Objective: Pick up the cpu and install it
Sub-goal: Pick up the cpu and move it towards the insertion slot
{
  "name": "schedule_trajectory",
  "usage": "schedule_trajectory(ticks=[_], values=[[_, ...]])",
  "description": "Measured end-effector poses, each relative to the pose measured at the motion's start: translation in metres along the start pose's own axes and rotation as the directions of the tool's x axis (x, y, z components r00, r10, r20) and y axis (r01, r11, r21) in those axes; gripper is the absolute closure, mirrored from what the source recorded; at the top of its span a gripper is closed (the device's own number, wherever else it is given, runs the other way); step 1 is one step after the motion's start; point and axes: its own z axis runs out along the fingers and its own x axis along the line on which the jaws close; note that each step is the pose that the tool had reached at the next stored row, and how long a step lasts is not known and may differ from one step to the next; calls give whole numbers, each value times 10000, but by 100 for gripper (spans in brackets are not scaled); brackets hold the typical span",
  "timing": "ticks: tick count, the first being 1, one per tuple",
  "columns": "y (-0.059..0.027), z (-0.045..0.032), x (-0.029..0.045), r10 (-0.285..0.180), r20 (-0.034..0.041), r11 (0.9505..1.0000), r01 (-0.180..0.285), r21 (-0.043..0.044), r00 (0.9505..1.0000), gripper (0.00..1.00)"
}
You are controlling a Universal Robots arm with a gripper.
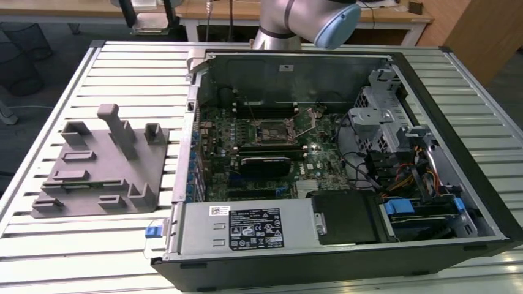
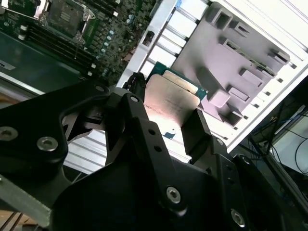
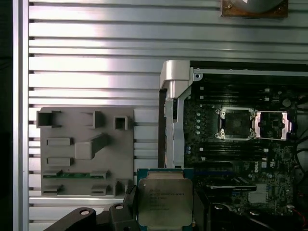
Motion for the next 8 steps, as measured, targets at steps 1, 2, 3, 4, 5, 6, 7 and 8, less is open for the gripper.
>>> schedule_trajectory(ticks=[1, 2, 3, 4, 5, 6, 7, 8], values=[[0, 1, -14, 0, 1, 10000, 0, 0, 10000, 46], [0, 3, -29, -1, 0, 10000, 1, 0, 10000, 46], [0, 4, -48, 0, 0, 10000, 0, 0, 10000, 46], [0, 6, -67, 1, 0, 10000, -1, 0, 10000, 46], [0, 8, -87, 0, 0, 10000, 0, 0, 10000, 46], [0, 11, -110, 0, 1, 10000, 0, 0, 10000, 46], [0, 13, -133, 0, 1, 10000, 0, 0, 10000, 46], [0, 16, -158, 0, 1, 10000, 0, -1, 10000, 46]])
